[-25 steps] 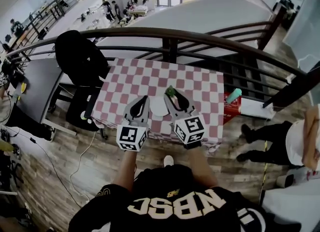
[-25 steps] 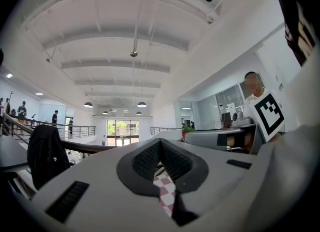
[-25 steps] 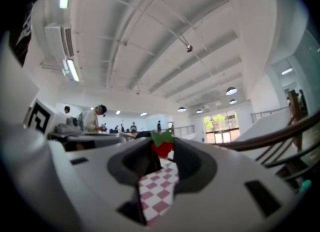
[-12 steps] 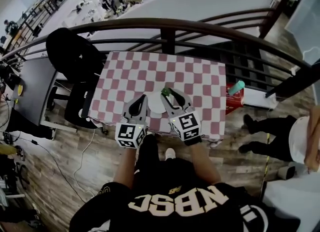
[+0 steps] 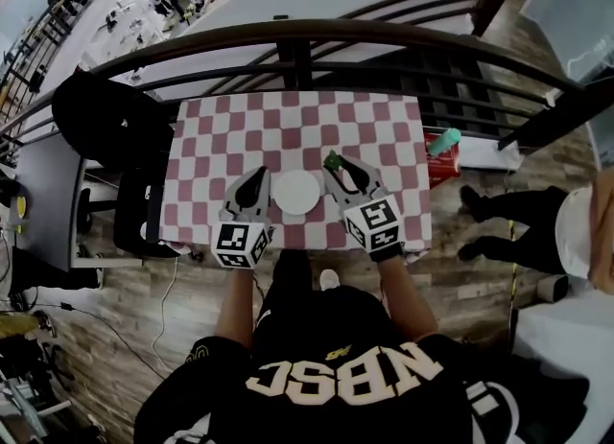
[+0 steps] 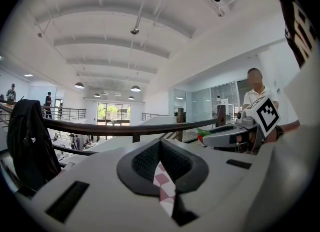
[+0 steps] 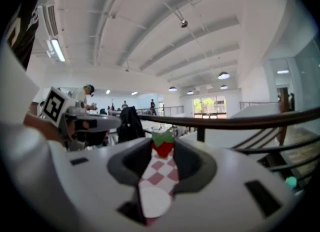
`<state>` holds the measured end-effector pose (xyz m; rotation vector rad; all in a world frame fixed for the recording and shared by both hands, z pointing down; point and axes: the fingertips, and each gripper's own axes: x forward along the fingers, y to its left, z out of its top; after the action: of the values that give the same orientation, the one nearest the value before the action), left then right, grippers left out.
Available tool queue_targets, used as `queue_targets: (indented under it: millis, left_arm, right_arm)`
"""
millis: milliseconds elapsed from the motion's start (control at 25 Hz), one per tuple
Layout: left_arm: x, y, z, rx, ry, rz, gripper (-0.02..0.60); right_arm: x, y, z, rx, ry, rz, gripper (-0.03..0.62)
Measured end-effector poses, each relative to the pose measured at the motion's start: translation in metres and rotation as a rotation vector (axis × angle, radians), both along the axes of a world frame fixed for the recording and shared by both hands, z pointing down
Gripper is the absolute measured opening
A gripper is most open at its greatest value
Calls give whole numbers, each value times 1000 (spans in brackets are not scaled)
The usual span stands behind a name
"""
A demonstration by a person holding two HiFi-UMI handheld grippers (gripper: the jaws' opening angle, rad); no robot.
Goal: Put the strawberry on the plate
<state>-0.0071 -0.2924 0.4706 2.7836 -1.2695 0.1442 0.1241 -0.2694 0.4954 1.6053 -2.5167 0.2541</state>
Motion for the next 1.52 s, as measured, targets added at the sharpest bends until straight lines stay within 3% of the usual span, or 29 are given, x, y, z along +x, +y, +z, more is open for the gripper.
queue_targets:
  millis: [320, 560, 840, 1200, 1520]
  left_arm:
    - [-25, -40, 67, -144, -106, 48, 14]
    - [-17, -55, 124, -222, -176, 156, 14]
    - [-21, -52, 188, -327, -229, 218, 14]
    - [-33, -50, 235, -407, -226, 198, 14]
    - [-37, -46, 240, -424, -208, 176, 14]
  right_arm:
    - [-34, -30, 60, -162, 148, -95, 143]
    - [-68, -42, 133, -282, 334, -256, 143]
    - [-94, -40, 213, -397, 490, -455, 143]
    - [-109, -35, 287, -530, 575, -544, 143]
    - [-112, -31, 305, -648, 562, -560, 144]
